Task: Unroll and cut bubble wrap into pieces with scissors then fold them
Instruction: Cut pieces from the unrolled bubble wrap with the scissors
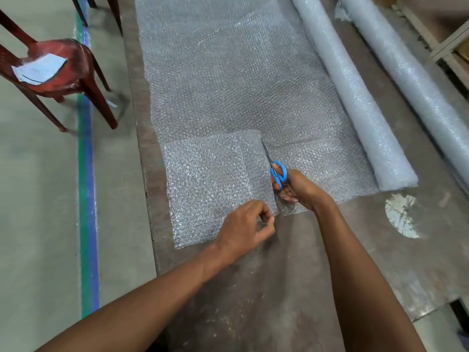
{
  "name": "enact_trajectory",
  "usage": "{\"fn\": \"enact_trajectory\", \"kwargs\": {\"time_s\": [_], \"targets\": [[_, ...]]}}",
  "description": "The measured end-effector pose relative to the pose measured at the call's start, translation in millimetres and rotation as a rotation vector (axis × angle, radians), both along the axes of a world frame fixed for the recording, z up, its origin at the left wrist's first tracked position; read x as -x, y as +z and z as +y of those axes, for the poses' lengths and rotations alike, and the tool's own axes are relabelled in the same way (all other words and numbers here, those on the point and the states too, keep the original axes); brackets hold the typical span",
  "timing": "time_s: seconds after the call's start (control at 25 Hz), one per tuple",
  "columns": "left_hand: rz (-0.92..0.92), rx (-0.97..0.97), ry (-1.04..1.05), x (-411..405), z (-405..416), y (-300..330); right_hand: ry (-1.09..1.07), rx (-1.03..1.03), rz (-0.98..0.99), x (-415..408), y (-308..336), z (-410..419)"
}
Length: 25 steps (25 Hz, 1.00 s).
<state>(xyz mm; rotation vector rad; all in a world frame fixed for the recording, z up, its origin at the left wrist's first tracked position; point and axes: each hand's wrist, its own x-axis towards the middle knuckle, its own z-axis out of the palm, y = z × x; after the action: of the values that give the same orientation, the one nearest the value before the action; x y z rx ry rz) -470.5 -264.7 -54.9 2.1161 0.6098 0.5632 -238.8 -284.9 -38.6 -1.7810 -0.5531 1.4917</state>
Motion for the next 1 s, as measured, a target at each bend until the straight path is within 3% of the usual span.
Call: {"fn": "enact_trajectory", "kwargs": {"time_s": [0.12, 0.52, 0.72, 1.0], "targets": [[-0.009, 0.000, -0.009, 1, -1, -2, 0.001, -0.028, 0.054, -8, -3, 8], [-0.026, 0.018, -0.005, -1, -2, -4, 0.055, -0.012, -0.100, -15, -6, 25], [-0.002, -0.002, -0.027, 0, -1, -9, 0.005, 0.032, -0.002, -21, 6, 42], [0.003, 0.021, -0.052, -2, -3, -8, 0.000, 0.028, -0.104, -18, 4, 58]]}}
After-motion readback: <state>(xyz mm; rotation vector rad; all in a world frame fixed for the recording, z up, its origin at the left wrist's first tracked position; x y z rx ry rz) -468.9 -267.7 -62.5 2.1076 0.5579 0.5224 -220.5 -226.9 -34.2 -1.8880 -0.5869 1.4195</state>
